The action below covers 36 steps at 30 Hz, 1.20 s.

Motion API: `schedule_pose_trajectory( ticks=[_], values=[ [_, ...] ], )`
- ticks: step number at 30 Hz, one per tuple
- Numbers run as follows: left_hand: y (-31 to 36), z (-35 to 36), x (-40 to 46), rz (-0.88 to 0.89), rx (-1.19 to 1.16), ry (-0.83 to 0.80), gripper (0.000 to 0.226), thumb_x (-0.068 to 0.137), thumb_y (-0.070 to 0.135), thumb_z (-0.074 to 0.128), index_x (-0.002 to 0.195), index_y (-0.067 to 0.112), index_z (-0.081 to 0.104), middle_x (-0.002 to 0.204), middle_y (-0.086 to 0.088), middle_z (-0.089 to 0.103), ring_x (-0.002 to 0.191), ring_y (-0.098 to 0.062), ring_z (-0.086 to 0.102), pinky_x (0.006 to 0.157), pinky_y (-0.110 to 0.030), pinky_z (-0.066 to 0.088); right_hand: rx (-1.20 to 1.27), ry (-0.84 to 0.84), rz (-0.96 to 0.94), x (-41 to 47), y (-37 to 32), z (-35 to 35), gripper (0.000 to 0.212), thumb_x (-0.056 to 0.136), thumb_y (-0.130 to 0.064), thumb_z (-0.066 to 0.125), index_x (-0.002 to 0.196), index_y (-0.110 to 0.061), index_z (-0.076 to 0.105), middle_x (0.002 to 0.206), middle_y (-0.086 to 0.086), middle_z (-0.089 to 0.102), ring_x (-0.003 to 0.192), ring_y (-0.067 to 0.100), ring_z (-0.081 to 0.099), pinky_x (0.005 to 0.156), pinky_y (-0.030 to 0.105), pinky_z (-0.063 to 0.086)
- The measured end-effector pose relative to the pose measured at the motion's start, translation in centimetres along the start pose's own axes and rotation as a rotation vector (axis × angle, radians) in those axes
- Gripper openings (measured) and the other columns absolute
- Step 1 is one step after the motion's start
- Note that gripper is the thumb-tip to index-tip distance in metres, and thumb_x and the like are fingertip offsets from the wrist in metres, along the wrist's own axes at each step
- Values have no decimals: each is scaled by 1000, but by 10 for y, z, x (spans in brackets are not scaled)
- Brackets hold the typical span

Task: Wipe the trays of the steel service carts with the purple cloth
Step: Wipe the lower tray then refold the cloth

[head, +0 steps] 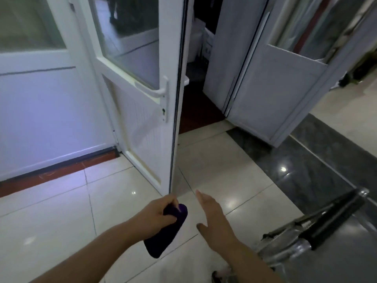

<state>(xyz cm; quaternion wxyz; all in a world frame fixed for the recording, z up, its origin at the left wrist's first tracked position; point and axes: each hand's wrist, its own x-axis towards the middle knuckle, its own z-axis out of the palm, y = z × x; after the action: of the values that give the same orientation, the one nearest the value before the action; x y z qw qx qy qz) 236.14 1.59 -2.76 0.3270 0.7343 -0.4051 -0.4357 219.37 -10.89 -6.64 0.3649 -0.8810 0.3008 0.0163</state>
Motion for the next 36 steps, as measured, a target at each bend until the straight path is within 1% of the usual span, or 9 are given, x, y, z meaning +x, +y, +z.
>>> schedule_pose_trajectory(
  ticks=[3, 7, 11, 16, 20, 22, 26, 31, 36],
  values=[
    [34, -16, 43, 63, 53, -89, 10, 87, 9, 58, 91, 18, 57, 92, -2, 63, 80, -8, 62, 71, -23, 52, -83, -30, -32, 37, 15, -43, 87, 89, -12, 64, 144, -47, 7, 159, -10, 7, 144, 9, 6, 108, 14, 8],
    [87, -33, 113, 140, 135, -198, 10, 85, 9, 59, 91, 16, 60, 93, -5, 61, 80, -6, 59, 71, -19, 47, -158, -79, -75, 93, 47, -105, 79, 80, -21, 75, 146, -33, 33, 156, 4, 18, 144, 21, 12, 113, 24, 19],
    [140, -48, 190, 157, 194, -193, 5, 88, 16, 60, 90, 20, 61, 88, 2, 64, 80, -3, 61, 71, -19, 48, -135, -57, -12, 135, 78, -174, 35, 76, -18, 77, 108, -10, 66, 136, 10, 47, 131, 22, 35, 105, 21, 30],
    [196, -58, 290, 181, 206, 20, 13, 92, 9, 57, 88, 22, 54, 88, 3, 60, 77, -4, 58, 63, -17, 45, 175, 172, 248, 167, 117, -258, 21, 72, -14, 75, 78, -25, 59, 88, -3, 64, 83, 14, 61, 80, 37, 52],
    [229, -40, 373, 244, 221, 12, 15, 94, 9, 52, 91, 24, 53, 89, 5, 59, 79, -5, 58, 60, -15, 41, 186, 277, 333, 188, 149, -319, 16, 75, -16, 72, 82, -23, 60, 83, -3, 63, 79, 14, 61, 72, 33, 53],
    [246, -25, 418, 276, 221, -42, 18, 94, 4, 48, 92, 19, 56, 87, 5, 60, 78, -5, 57, 60, -14, 43, 196, 315, 390, 200, 170, -344, 16, 76, -16, 71, 83, -25, 60, 84, -4, 63, 80, 13, 63, 73, 33, 56],
    [267, 8, 522, 304, 230, -208, 26, 92, -3, 46, 89, 18, 61, 87, -1, 65, 82, -18, 62, 74, -36, 51, 147, 415, 508, 228, 208, -387, 24, 78, -23, 71, 72, -35, 50, 79, -9, 58, 81, 17, 63, 68, 36, 56],
    [306, 62, 618, 360, 396, -481, 12, 80, 13, 60, 84, 25, 60, 82, 6, 62, 76, -9, 60, 67, -28, 49, 170, 482, 733, 250, 264, -429, 15, 81, -29, 71, 85, -32, 57, 83, -11, 58, 81, 11, 60, 68, 28, 54],
    [355, 137, 687, 472, 632, -594, 25, 83, 20, 62, 68, 30, 45, 73, 8, 53, 68, -7, 53, 54, -21, 34, 159, 526, 908, 244, 337, -464, 13, 81, -31, 69, 87, -29, 57, 86, -7, 61, 81, 12, 60, 65, 25, 46]
  ],
)
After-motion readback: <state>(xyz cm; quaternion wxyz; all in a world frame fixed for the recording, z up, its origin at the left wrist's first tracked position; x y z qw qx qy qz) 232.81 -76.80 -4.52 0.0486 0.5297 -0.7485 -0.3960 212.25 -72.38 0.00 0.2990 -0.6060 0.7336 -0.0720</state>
